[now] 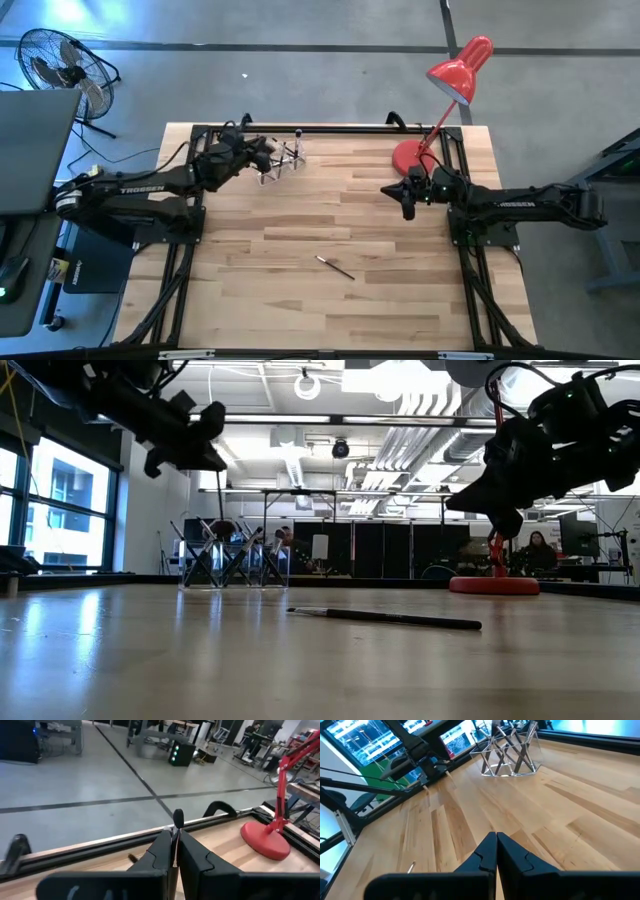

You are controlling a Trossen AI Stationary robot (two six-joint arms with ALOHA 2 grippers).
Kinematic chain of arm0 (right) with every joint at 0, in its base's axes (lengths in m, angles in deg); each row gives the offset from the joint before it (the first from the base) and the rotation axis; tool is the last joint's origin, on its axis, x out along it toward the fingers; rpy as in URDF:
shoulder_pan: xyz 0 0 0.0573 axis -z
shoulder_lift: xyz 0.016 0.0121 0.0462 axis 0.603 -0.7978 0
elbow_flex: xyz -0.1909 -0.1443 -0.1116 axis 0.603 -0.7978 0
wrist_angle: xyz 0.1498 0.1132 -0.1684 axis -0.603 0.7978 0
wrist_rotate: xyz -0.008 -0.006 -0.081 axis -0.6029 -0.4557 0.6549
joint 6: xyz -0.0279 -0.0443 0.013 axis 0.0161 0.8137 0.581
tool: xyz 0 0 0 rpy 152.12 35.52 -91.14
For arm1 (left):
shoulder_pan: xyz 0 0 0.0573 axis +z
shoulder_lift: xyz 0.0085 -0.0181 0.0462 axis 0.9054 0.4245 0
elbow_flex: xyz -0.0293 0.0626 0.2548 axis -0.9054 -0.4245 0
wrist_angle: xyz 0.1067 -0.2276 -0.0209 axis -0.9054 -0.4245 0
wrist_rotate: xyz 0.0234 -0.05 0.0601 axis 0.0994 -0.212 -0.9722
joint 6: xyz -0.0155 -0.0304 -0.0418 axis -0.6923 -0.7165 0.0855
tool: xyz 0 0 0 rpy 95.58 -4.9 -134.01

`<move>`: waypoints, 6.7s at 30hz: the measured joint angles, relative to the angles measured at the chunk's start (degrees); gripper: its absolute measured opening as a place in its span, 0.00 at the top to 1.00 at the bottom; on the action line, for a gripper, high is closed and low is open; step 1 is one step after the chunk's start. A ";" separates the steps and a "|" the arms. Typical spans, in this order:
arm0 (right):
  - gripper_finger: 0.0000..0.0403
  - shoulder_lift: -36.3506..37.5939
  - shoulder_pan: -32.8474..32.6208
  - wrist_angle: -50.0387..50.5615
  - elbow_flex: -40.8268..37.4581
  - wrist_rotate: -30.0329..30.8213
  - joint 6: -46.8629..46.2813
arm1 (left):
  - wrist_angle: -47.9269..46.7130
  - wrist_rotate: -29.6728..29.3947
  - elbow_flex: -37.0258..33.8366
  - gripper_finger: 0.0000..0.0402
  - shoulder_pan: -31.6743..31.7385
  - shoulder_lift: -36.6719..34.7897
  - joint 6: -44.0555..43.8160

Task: Put items in baskets/containers
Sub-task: Put the eyeshadow brush sponge into the transparent organizer, then put the eyeshadow brush into the transparent organizer

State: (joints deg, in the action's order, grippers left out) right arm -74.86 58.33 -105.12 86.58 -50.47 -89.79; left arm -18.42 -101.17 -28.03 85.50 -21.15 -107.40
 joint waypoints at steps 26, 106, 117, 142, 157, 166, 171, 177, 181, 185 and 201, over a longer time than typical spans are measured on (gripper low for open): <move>1.00 0.00 2.13 0.04 0.02 -0.38 0.55 | -10.90 -1.51 0.00 0.94 0.00 9.77 -9.75; 1.00 -37.90 -35.89 69.83 60.36 26.72 -11.93 | -33.54 9.66 6.21 1.00 -37.29 3.81 -10.50; 1.00 -61.33 -41.14 89.72 87.31 21.18 -19.99 | -33.52 10.80 6.18 1.00 -41.87 3.81 -10.82; 0.78 -70.18 -43.51 96.91 92.50 18.47 -28.40 | -33.52 12.13 6.15 1.00 -42.12 3.81 -12.95; 0.75 -70.18 -43.88 94.34 92.50 18.29 -31.23 | -33.48 13.33 6.14 1.00 -42.10 3.81 -14.02; 0.75 -70.18 -45.62 90.96 92.50 21.17 -35.48 | -33.43 16.61 6.14 1.00 -42.07 3.83 -16.81; 0.75 -70.18 -46.91 89.71 92.51 22.47 -36.02 | -33.48 16.59 6.14 1.00 -42.07 3.84 -16.39; 0.74 -70.18 -47.53 86.42 92.52 24.73 -35.01 | -33.50 16.57 6.14 1.00 -42.07 3.84 -16.21; 0.68 -70.18 -47.53 85.31 92.52 24.74 -34.50 | -33.52 15.57 6.14 1.00 -42.07 3.84 -15.90; 0.61 -70.18 -47.53 85.32 92.52 24.85 -32.27 | -33.52 15.49 6.14 1.00 -42.07 3.84 -15.90; 0.65 -70.16 -48.03 78.47 86.88 26.53 -26.05 | -33.51 13.87 6.14 1.00 -42.07 3.84 -15.90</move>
State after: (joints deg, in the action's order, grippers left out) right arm -145.02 10.30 -26.65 173.46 -23.95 -115.84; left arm -51.93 -87.30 -21.89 43.43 -17.31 -123.30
